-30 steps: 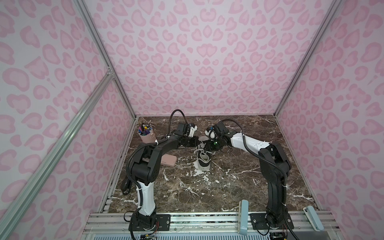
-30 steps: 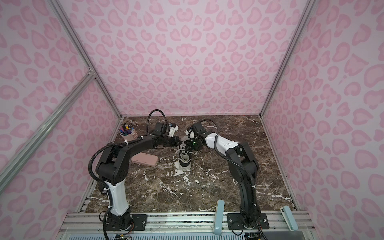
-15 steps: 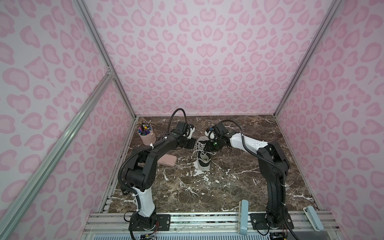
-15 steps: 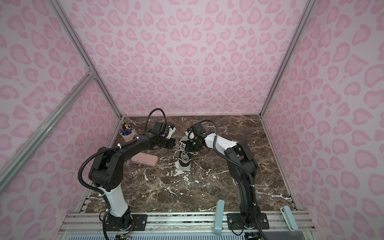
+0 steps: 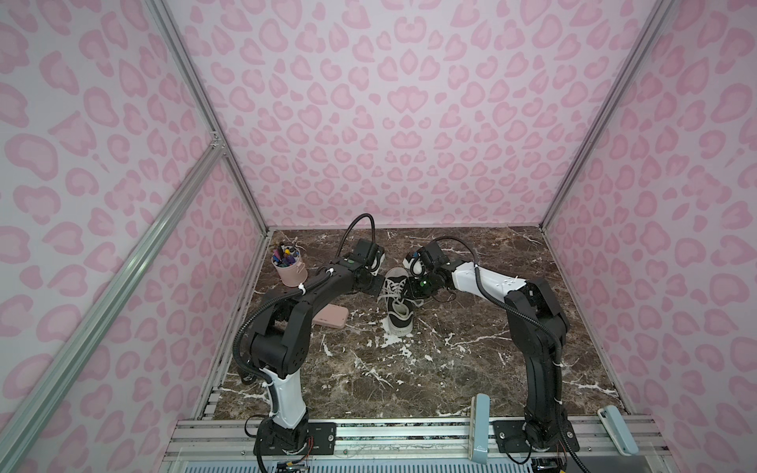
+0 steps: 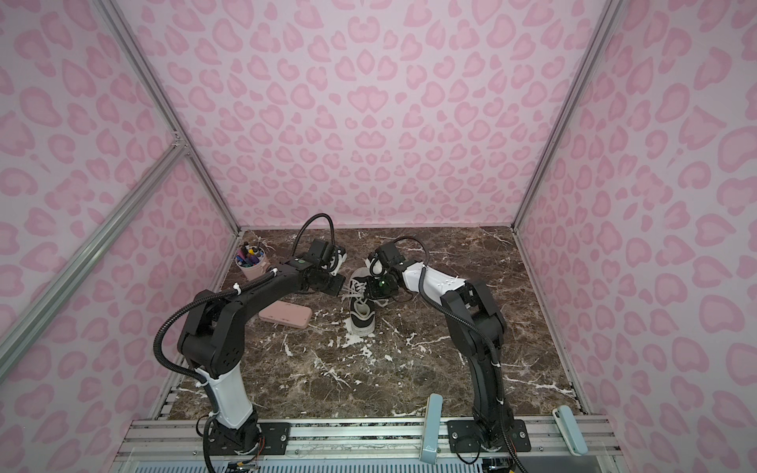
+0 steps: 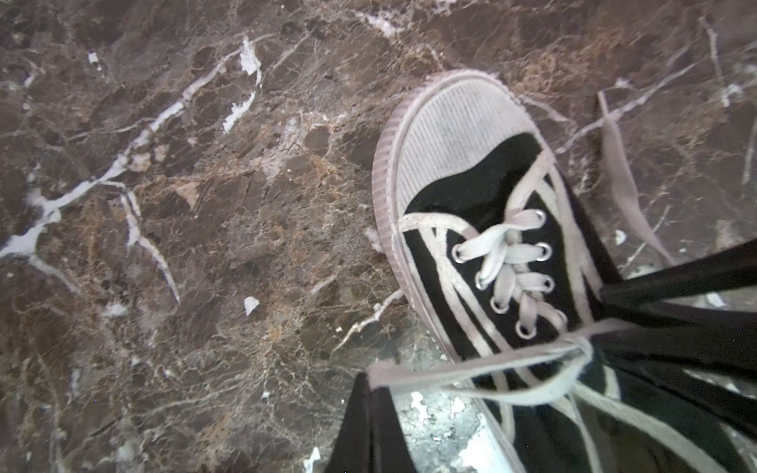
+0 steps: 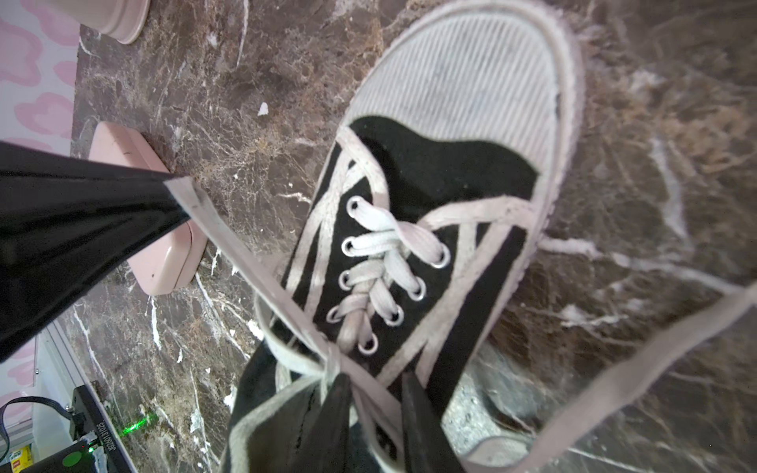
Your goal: Tie the shoes
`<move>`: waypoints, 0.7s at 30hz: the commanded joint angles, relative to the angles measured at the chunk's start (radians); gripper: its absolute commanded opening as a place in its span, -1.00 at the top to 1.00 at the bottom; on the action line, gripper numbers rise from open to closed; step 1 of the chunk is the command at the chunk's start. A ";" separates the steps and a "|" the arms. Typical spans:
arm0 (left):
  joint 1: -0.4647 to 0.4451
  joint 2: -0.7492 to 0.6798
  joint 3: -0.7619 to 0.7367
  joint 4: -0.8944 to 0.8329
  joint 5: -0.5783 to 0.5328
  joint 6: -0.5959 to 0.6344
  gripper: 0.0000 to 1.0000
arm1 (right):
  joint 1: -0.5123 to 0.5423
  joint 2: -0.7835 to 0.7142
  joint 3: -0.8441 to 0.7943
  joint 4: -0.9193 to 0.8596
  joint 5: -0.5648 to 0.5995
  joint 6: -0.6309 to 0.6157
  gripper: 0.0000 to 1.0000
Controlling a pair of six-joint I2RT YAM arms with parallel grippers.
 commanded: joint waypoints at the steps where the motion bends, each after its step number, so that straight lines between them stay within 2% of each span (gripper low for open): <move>1: -0.003 0.014 0.024 -0.051 -0.108 0.009 0.92 | 0.002 0.014 0.004 -0.034 0.022 -0.009 0.51; 16: 0.014 0.077 -0.024 0.053 0.097 -0.041 0.82 | 0.001 -0.010 0.036 -0.045 -0.008 -0.009 0.46; 19: 0.028 0.046 -0.073 0.087 0.124 -0.060 0.53 | -0.005 -0.027 0.036 -0.043 -0.024 -0.005 0.43; 21: 0.038 0.019 -0.099 0.113 0.141 -0.071 0.24 | -0.014 -0.050 0.027 -0.041 -0.019 -0.001 0.39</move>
